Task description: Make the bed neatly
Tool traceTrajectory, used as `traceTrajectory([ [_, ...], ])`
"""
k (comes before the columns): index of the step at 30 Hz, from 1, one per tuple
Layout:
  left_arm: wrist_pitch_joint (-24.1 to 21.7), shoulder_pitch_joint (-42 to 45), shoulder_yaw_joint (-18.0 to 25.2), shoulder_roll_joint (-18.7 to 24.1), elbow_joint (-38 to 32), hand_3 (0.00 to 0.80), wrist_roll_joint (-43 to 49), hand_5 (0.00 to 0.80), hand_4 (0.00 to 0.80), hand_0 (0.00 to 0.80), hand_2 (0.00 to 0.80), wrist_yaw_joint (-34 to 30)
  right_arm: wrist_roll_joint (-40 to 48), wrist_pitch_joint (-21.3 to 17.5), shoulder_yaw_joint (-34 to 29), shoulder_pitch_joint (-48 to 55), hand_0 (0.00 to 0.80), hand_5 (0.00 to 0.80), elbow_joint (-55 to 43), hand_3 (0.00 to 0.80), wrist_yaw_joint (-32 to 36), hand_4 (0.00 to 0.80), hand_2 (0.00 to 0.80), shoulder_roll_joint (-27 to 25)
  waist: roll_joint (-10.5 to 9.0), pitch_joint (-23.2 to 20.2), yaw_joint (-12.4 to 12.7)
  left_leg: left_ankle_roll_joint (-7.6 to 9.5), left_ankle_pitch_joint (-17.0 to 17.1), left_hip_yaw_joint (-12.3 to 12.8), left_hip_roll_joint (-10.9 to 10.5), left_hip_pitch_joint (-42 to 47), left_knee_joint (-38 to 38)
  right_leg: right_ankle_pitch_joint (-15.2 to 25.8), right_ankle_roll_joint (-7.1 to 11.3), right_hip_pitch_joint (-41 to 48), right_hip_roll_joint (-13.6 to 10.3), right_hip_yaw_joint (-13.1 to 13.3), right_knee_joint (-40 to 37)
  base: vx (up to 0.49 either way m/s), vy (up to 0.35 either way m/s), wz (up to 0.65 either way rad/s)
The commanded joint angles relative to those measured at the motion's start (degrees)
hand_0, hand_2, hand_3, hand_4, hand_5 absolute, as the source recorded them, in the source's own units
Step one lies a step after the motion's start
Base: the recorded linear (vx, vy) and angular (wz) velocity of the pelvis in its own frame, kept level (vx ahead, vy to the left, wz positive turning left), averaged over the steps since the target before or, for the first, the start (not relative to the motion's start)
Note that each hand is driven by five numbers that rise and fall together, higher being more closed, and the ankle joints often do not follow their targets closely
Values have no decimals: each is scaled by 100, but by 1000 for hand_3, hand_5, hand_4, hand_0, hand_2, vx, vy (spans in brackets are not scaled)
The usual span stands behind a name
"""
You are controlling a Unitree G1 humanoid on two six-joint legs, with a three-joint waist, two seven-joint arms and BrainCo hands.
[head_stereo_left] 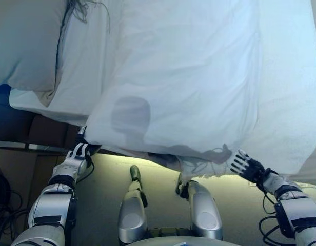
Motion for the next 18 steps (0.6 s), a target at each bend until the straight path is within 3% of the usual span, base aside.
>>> traceTrajectory([
  [1,-647,161,1086,1116,327,800,-201,800,800,800,800,-143,-12,-85,-34,312,0,0,279,0,-95,0,0,-131,-115,-293,102,-53,-197,-305,480,20,292,-70,522,113,-20,296,3,-1,289,-18],
  [3,-668,257,1224,1154,444,800,-205,800,800,800,800,-138,-10,-65,-115,340,0,0,225,0,-159,0,0,-246,-95,-257,95,-60,-199,-323,543,-38,330,-134,523,-39,-154,336,231,-12,320,-14],
  [5,-733,242,1284,1218,529,800,-287,800,800,800,800,-92,-5,-48,-227,387,0,0,159,0,-117,0,0,-406,-57,-194,33,-104,-230,-134,577,-129,439,-113,554,-169,-346,286,307,-41,342,-8],
  [13,-862,-414,1042,1634,647,800,-666,800,800,800,800,4,34,44,-100,137,0,0,126,0,113,0,0,-708,34,80,42,36,-568,-139,121,-749,905,350,896,-687,-750,571,79,-112,243,6],
  [18,-733,-858,748,1864,741,800,-838,800,800,800,800,123,135,0,91,-120,0,0,52,0,175,0,0,-759,15,243,56,107,-837,-198,3,-1175,1493,535,980,-870,-908,692,39,-93,122,5],
])
